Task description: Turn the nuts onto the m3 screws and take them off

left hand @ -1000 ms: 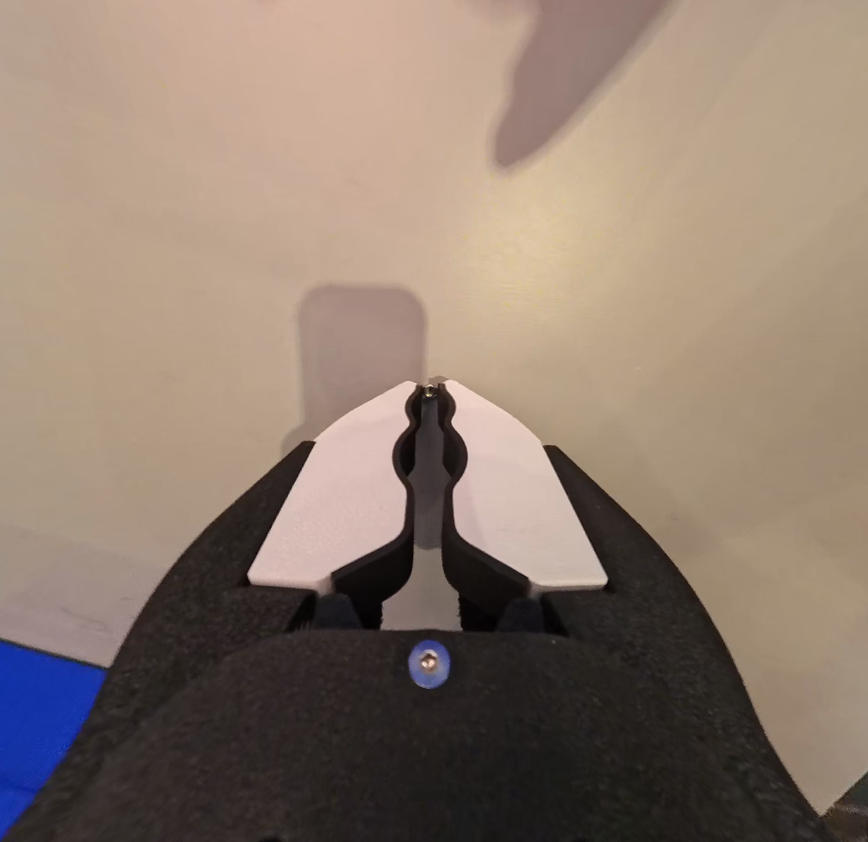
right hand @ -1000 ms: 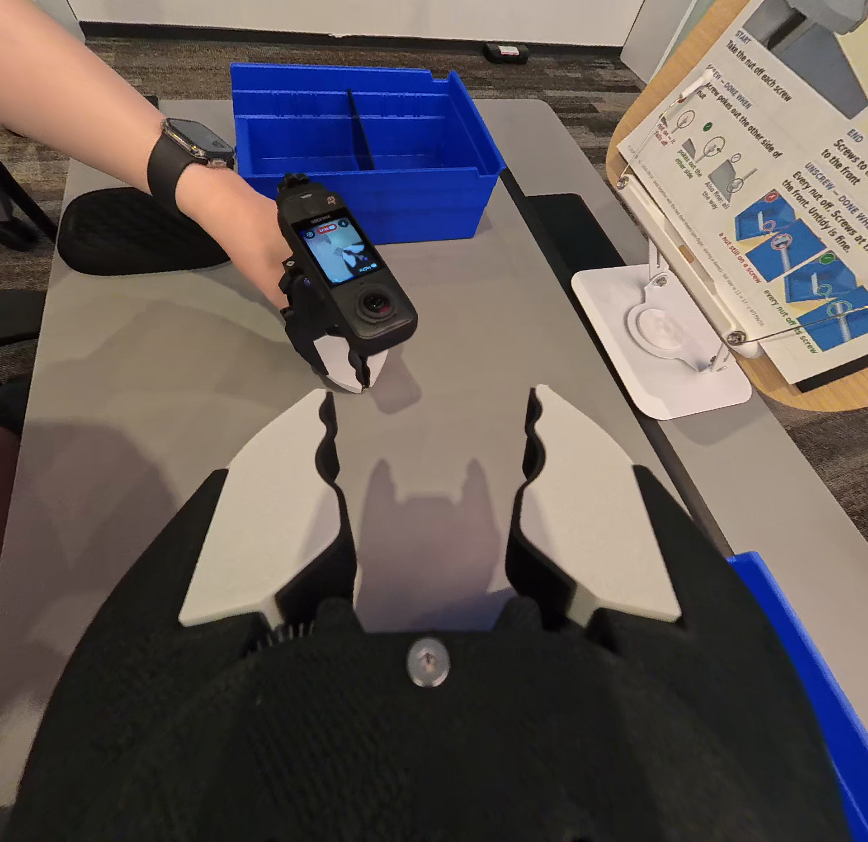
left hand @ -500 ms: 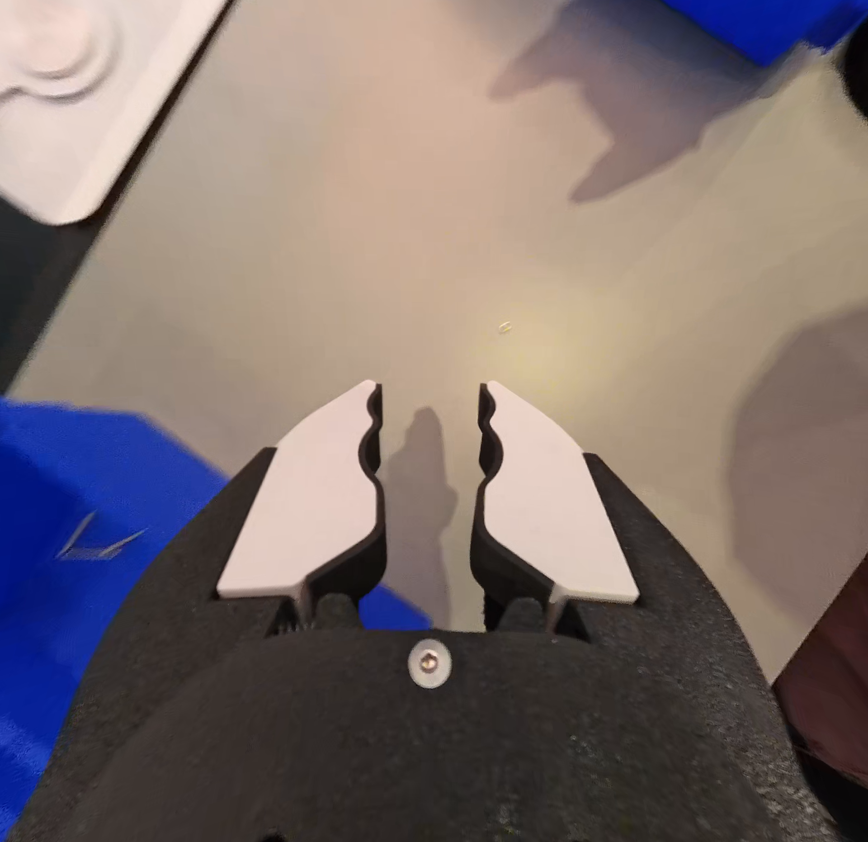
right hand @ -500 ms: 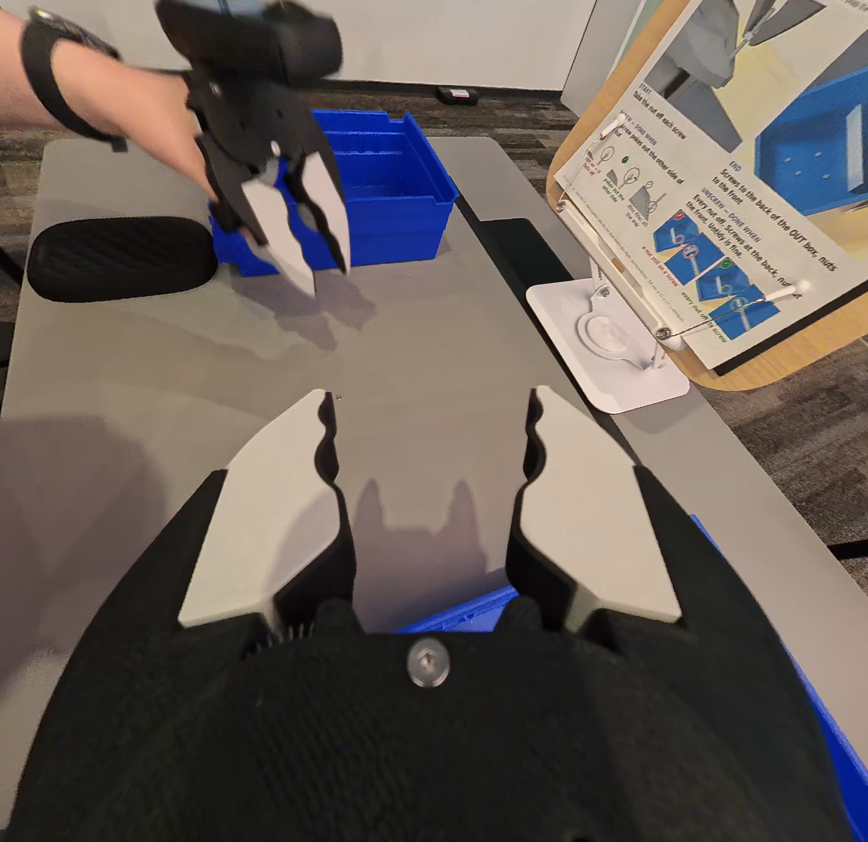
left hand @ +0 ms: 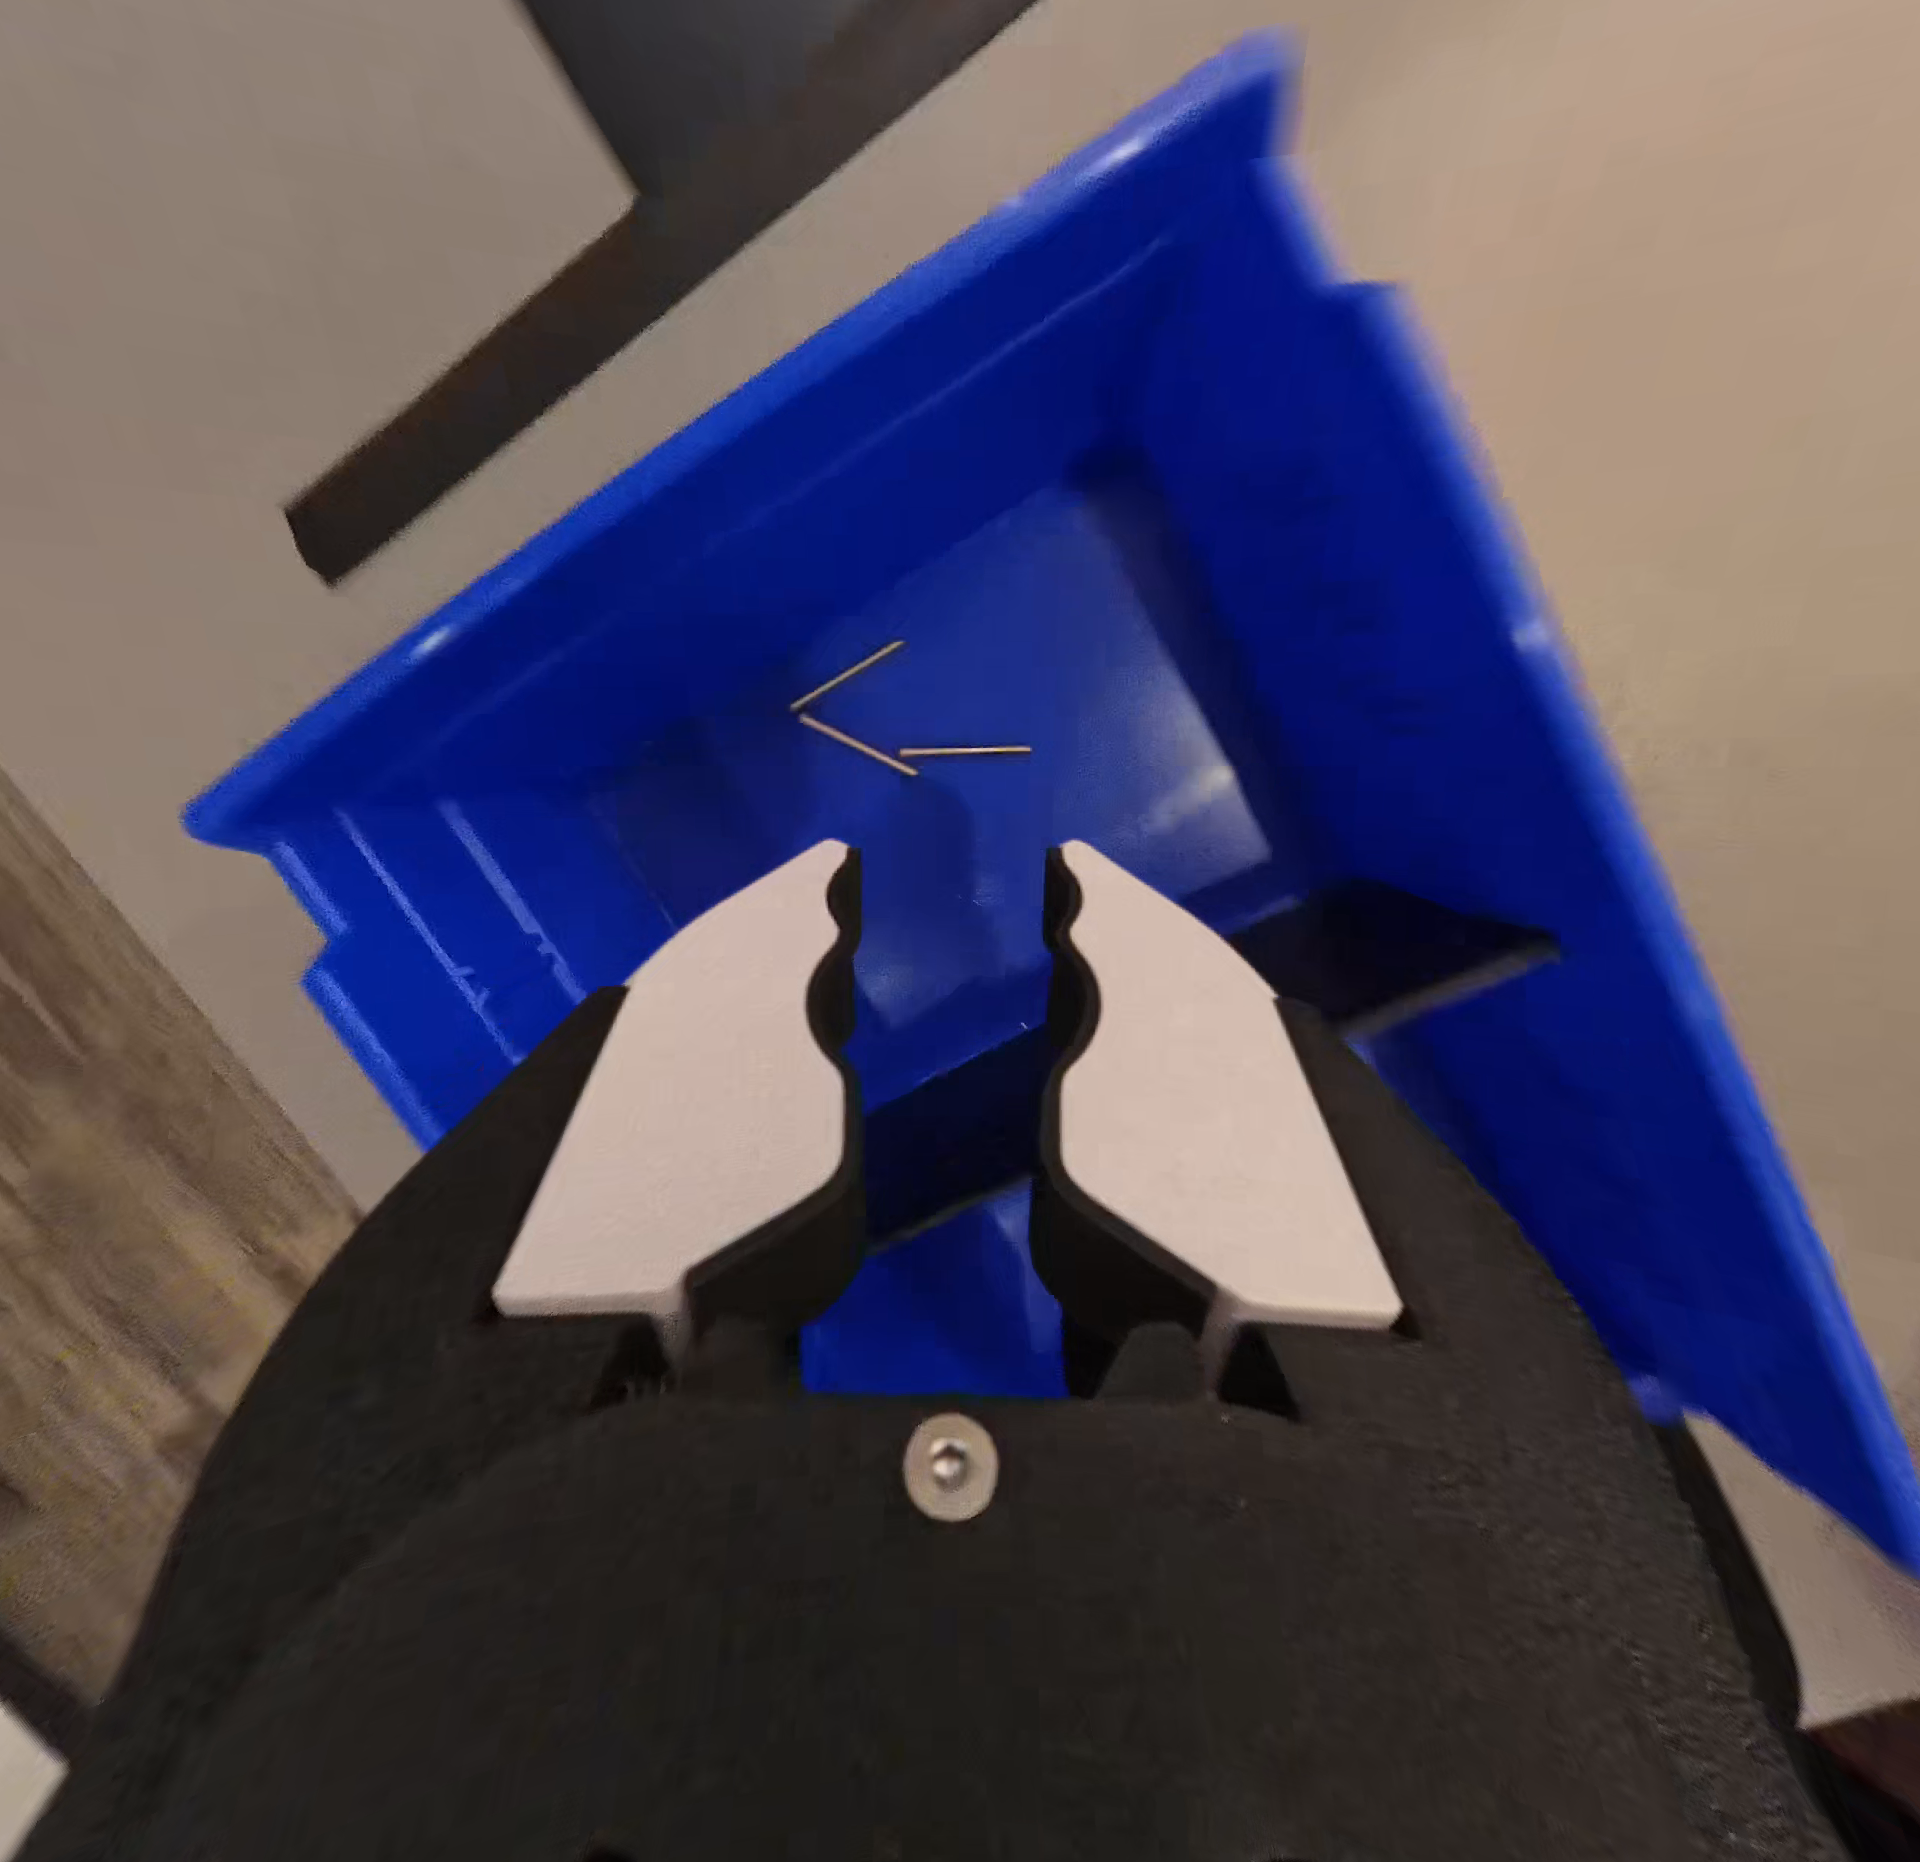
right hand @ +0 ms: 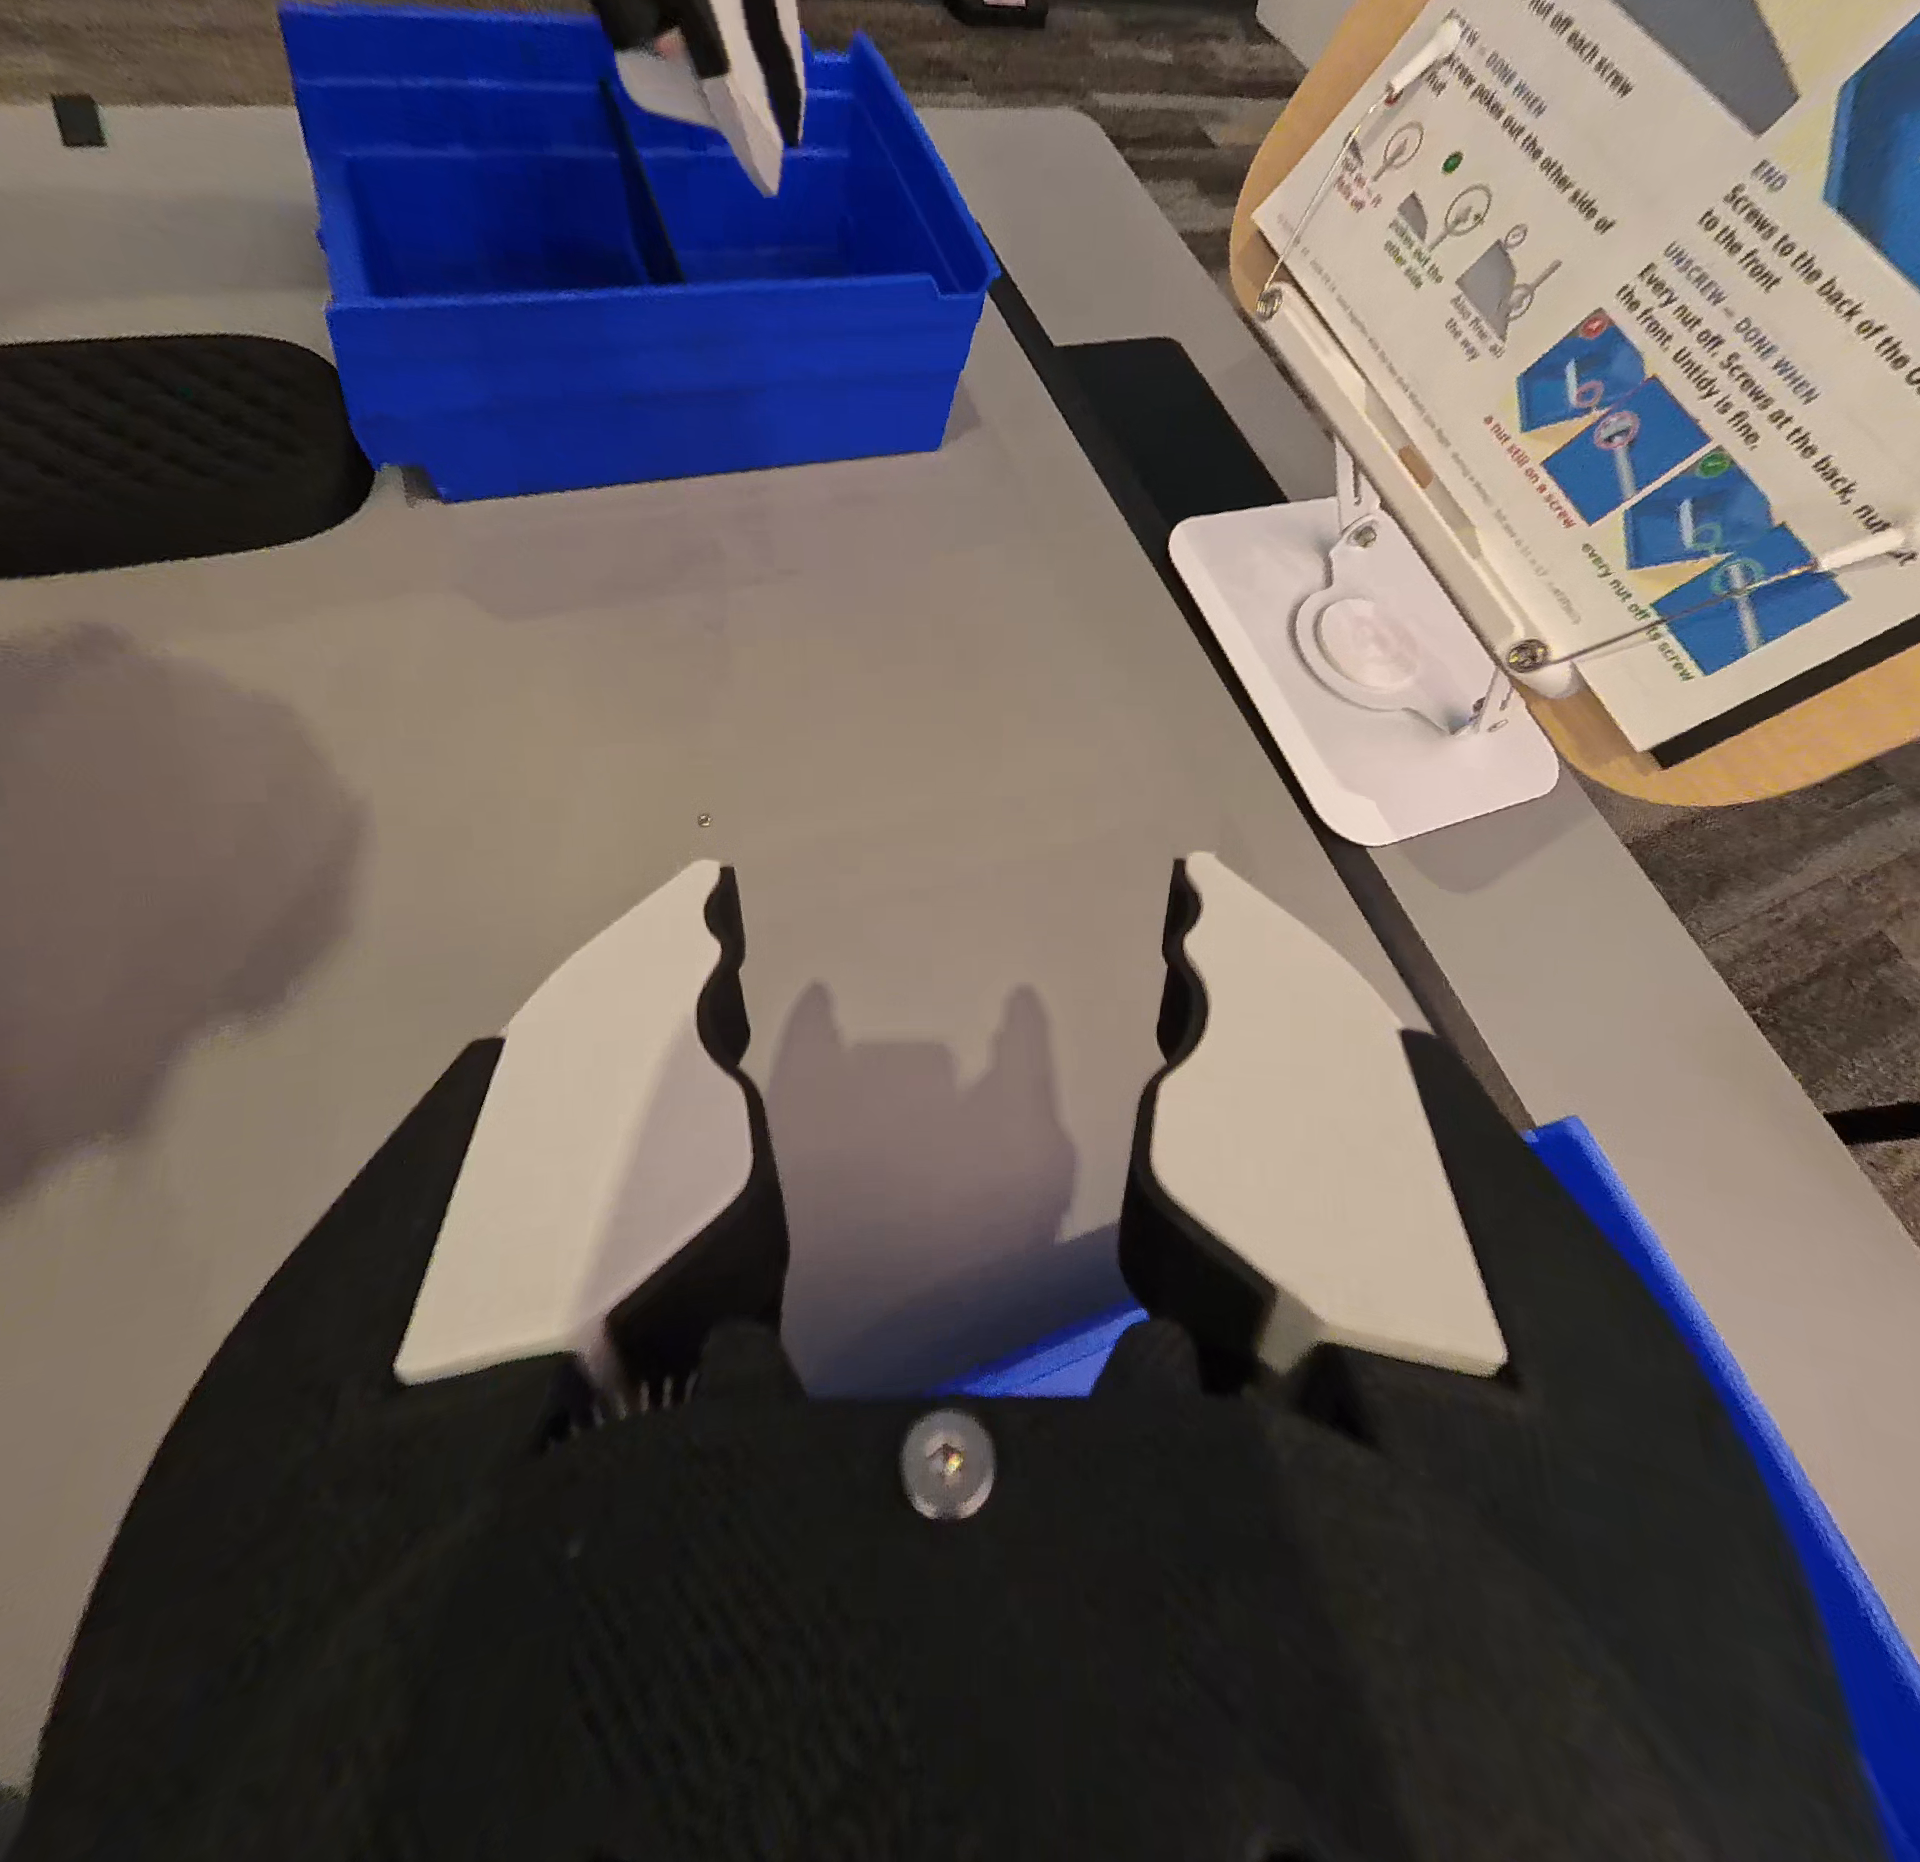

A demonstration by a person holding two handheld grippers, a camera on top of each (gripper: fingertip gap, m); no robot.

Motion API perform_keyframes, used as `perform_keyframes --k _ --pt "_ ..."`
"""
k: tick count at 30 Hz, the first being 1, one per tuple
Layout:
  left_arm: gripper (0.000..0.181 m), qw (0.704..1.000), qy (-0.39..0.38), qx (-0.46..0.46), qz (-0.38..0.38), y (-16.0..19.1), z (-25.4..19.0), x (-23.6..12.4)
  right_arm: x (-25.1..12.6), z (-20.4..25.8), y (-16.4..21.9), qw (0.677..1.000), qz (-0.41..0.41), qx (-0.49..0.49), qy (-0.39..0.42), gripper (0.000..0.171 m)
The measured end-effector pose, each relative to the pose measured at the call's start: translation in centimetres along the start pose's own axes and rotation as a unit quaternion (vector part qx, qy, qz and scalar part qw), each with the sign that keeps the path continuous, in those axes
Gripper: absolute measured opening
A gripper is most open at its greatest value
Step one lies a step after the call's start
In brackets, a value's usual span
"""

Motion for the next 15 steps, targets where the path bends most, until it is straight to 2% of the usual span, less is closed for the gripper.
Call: perform_keyframes --k 5,9,12,15 --pt "0.034 0.990 0.014 -0.133 0.041 0.6 2.3 5.0 1.2 0.0 0.2 1.000 0.023 -0.003 -0.001 0.079" --pt "0.032 0.983 0.017 -0.175 0.054 0.5 2.9 6.5 1.7 0.0 0.2 1.000 0.025 -0.004 -0.006 0.079" --pt "0.031 0.983 -0.015 -0.173 0.064 0.1 3.3 7.4 1.8 0.1 0.2 1.000 0.027 -0.007 -0.009 0.079" --pt "0.029 0.980 -0.008 -0.188 0.071 -0.2 3.2 8.3 1.7 0.2 0.2 0.999 0.029 -0.010 -0.008 0.079"
Point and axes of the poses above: each gripper's, where its closed fingertips meet, x out along the fingers, y out of its underside, z = x × y across the jaws, the point moved 10 cm from there along -x, back along the fingers
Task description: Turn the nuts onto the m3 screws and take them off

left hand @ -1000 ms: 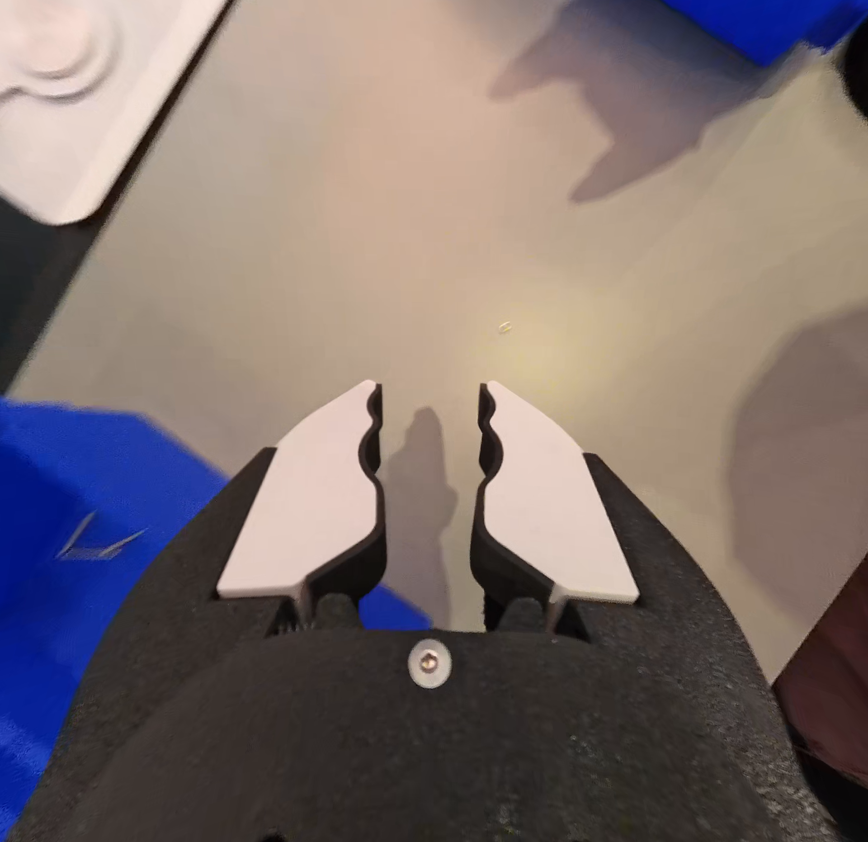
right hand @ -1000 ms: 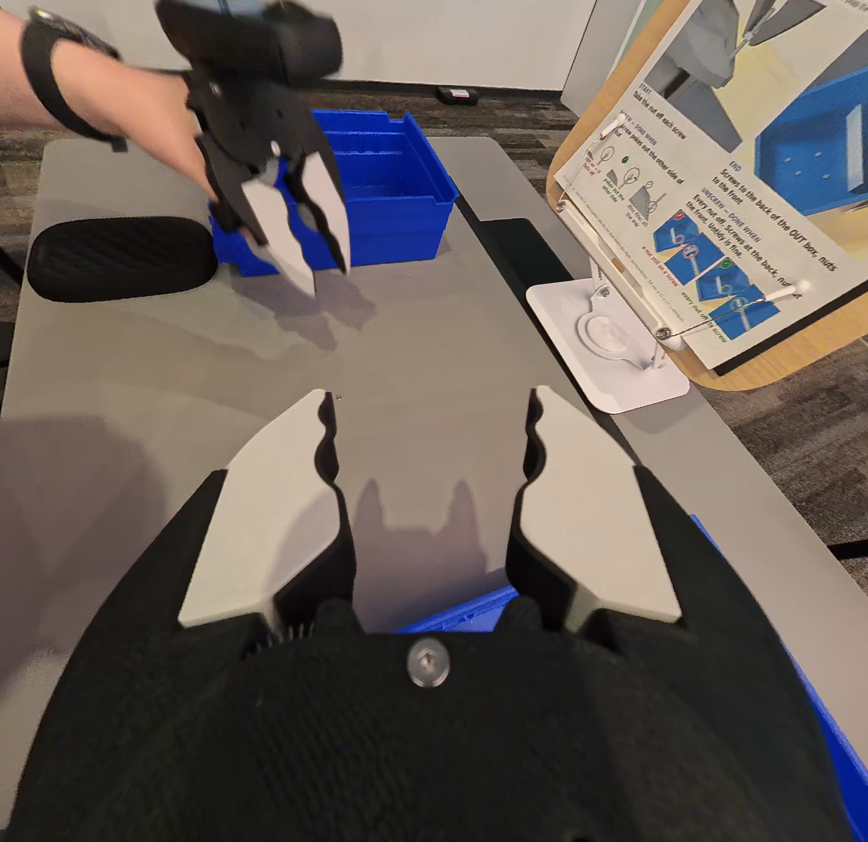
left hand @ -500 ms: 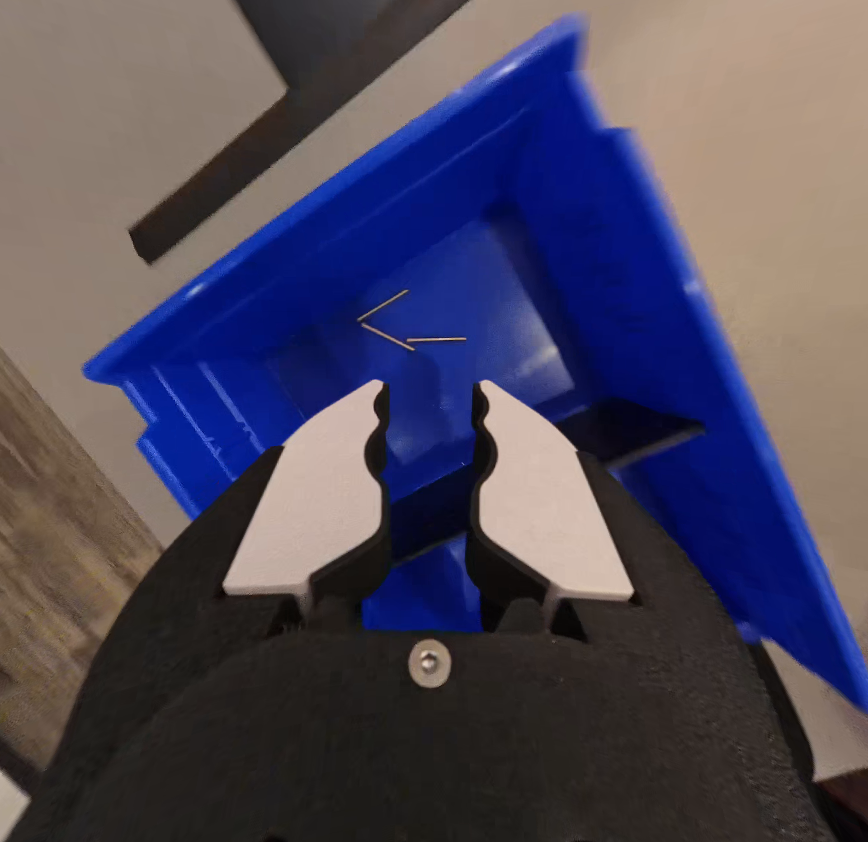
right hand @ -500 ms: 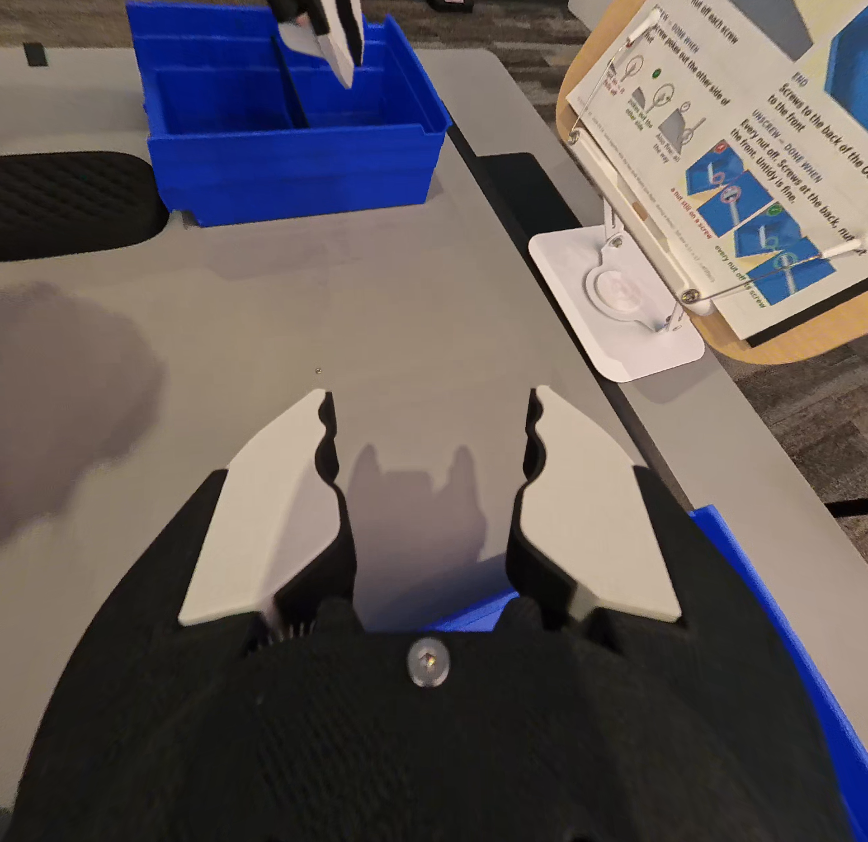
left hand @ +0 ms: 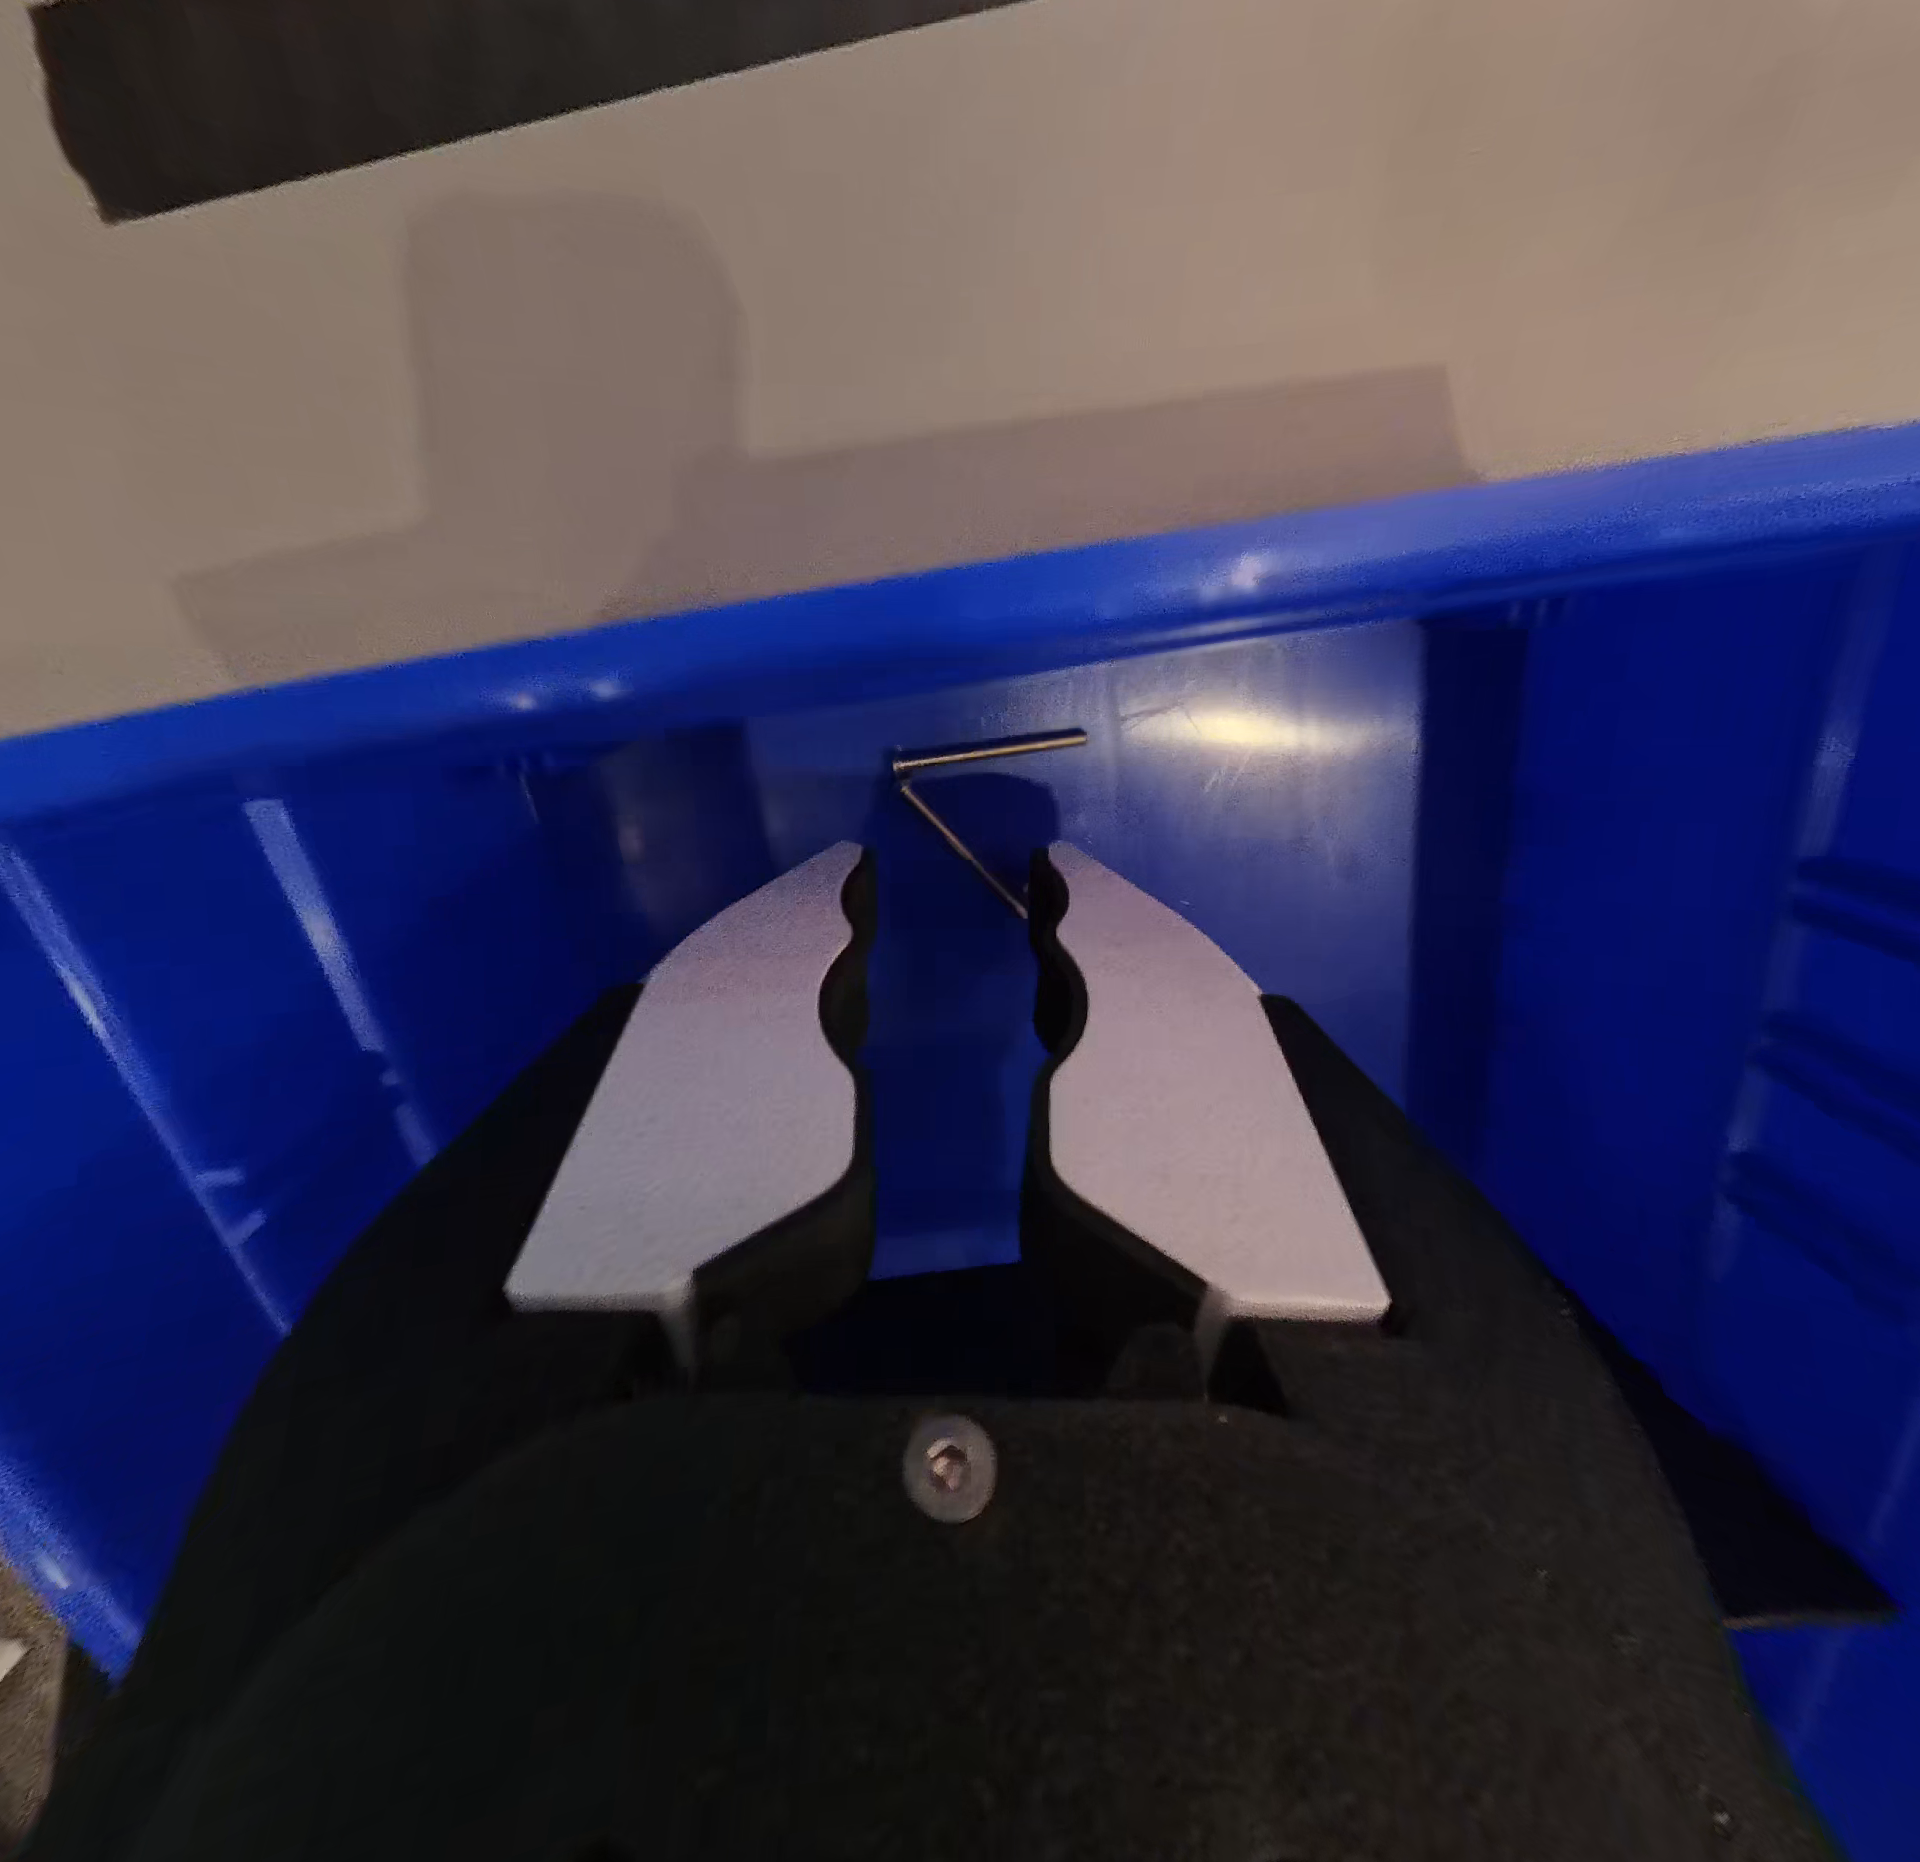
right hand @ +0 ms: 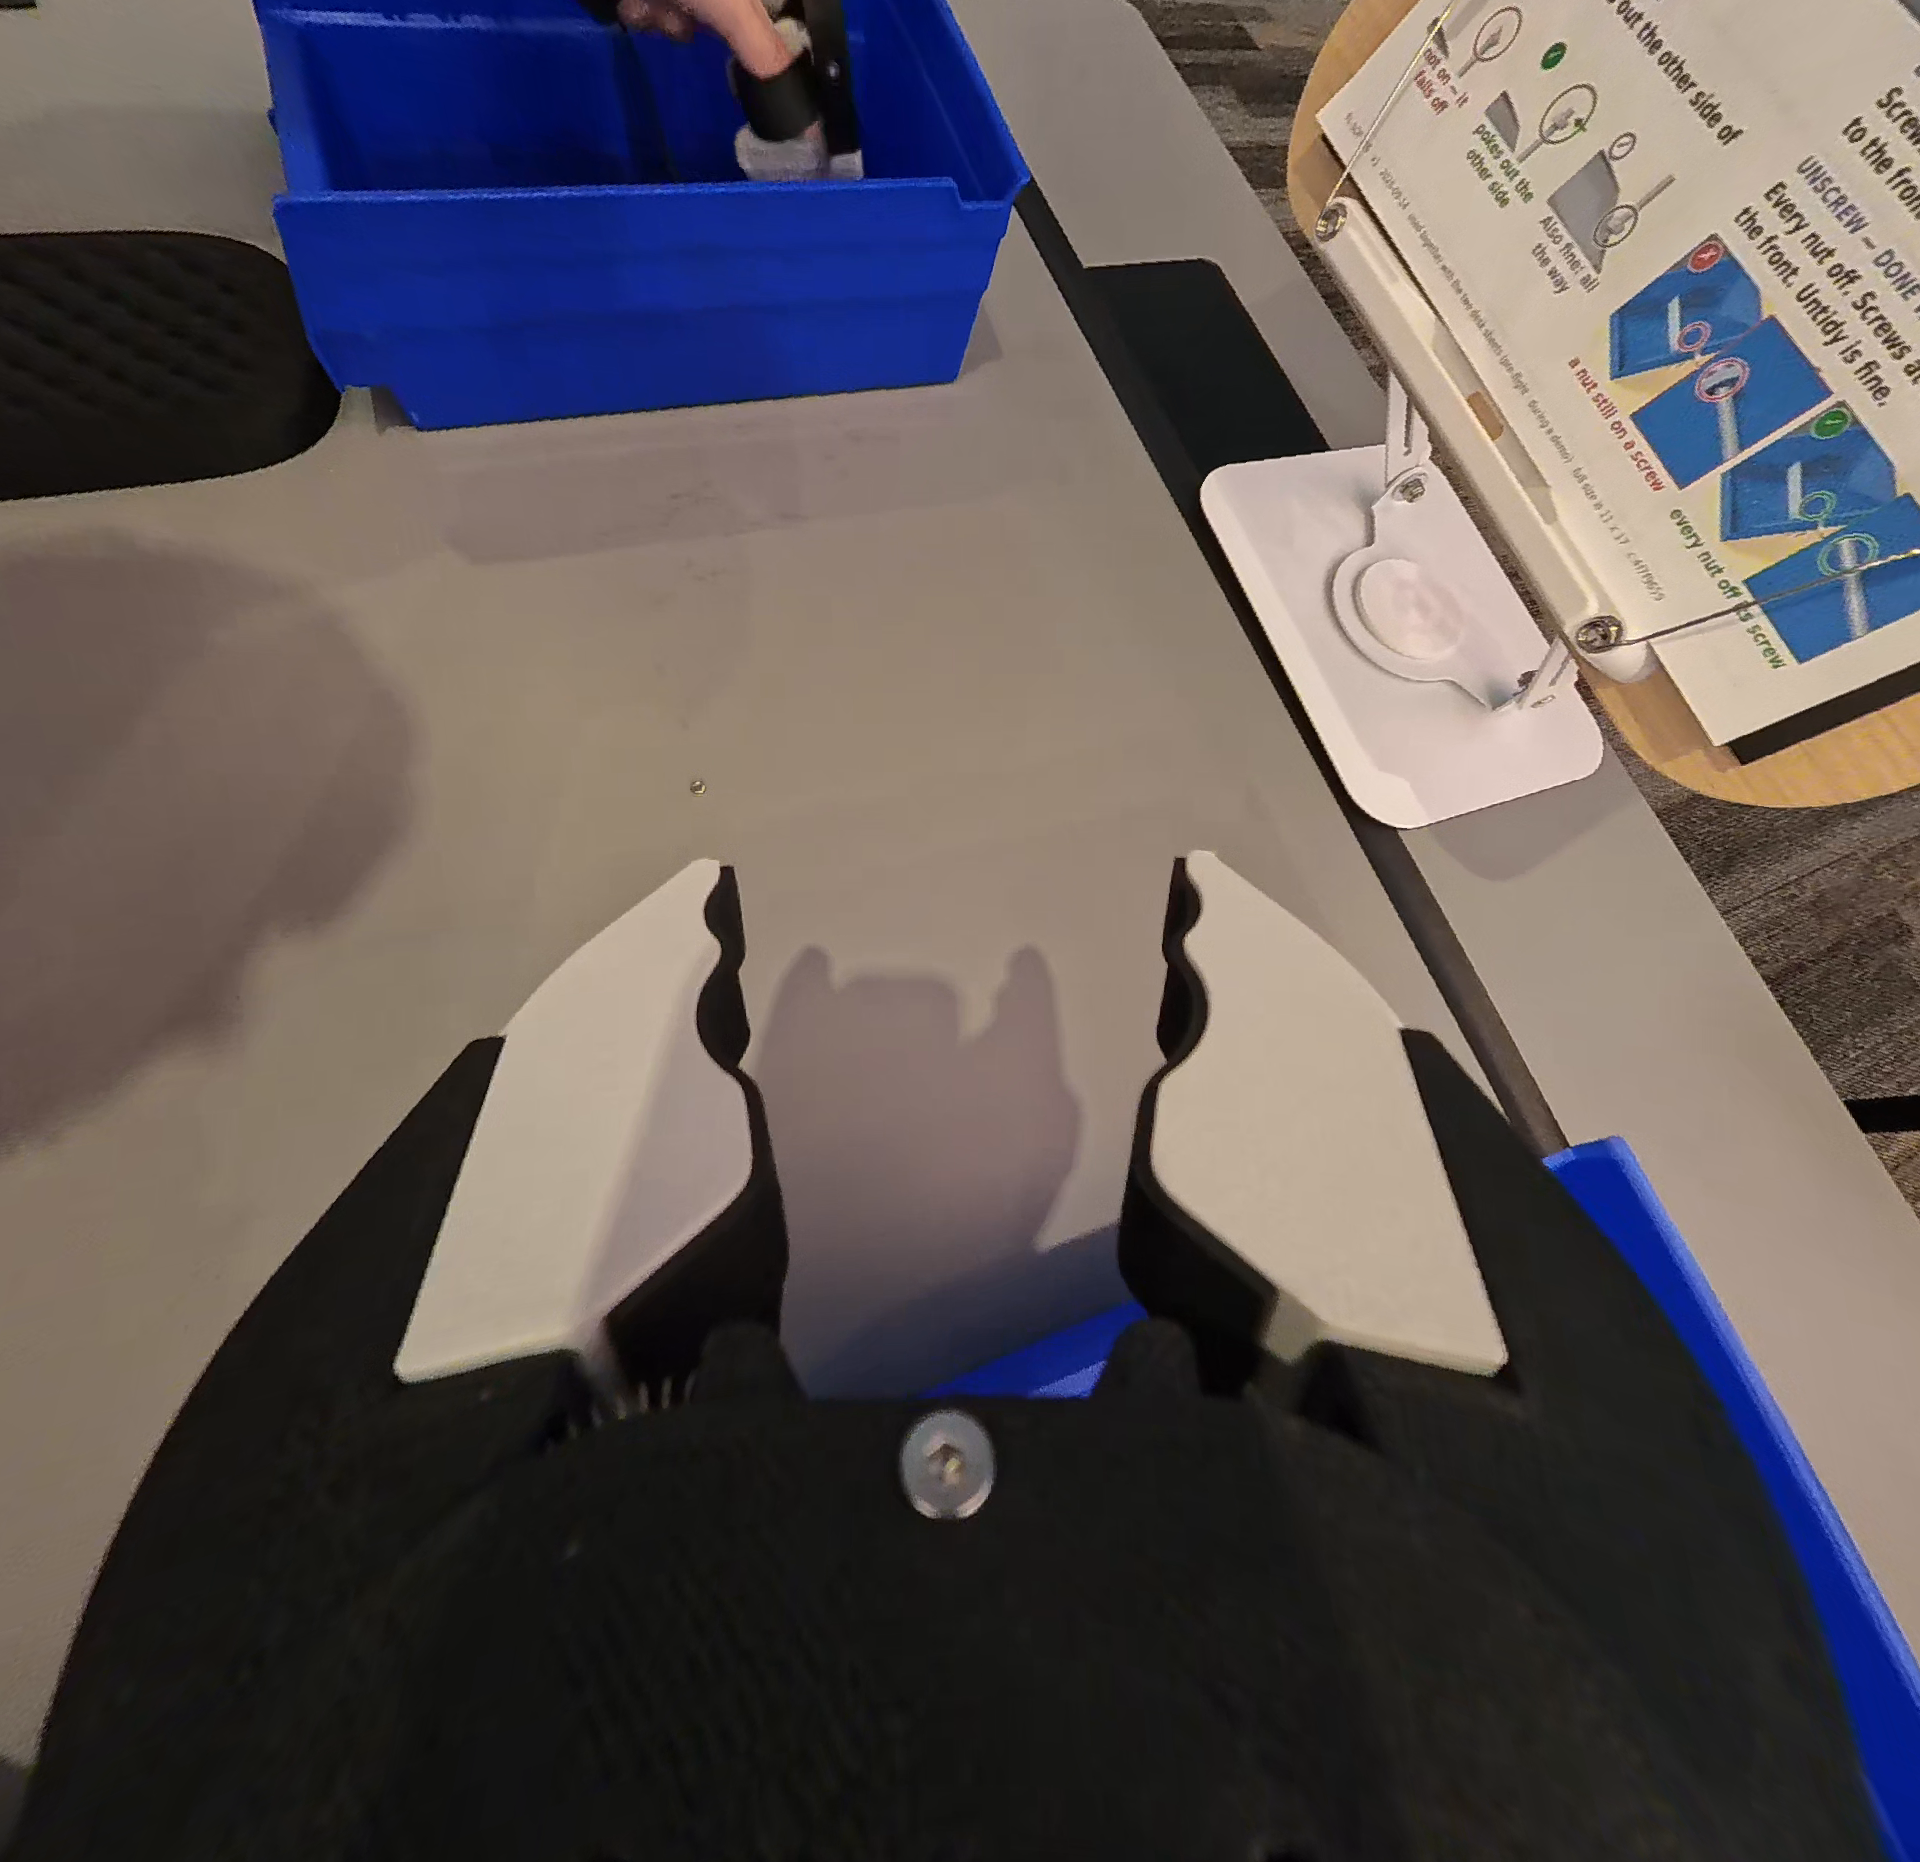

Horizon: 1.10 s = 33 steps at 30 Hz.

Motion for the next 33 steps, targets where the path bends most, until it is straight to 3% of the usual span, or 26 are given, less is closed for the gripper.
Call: perform_keyframes --k 7,12,21,27,33 --pt "0.025 0.999 -0.040 0.010 0.029 -0.1 0.3 0.7 -0.6 0.4 -0.3 1.000 -0.010 -0.012 -0.005 0.079" --pt "0.005 0.998 -0.032 0.015 0.044 -0.1 0.3 0.9 -1.0 0.5 -0.5 1.000 -0.017 -0.017 -0.005 0.079" --pt "0.003 0.996 -0.056 0.058 0.035 0.2 -0.4 0.2 -2.0 0.5 -0.6 0.999 -0.037 -0.017 0.000 0.078" --pt "0.003 0.992 -0.059 0.099 -0.054 -0.1 -1.5 -5.5 -2.0 0.4 -0.5 0.999 -0.042 -0.017 -0.004 0.078" --pt "0.003 0.967 0.076 0.162 -0.183 1.4 -8.7 -13.5 -1.6 0.5 -0.7 0.998 -0.051 -0.020 -0.012 0.078"
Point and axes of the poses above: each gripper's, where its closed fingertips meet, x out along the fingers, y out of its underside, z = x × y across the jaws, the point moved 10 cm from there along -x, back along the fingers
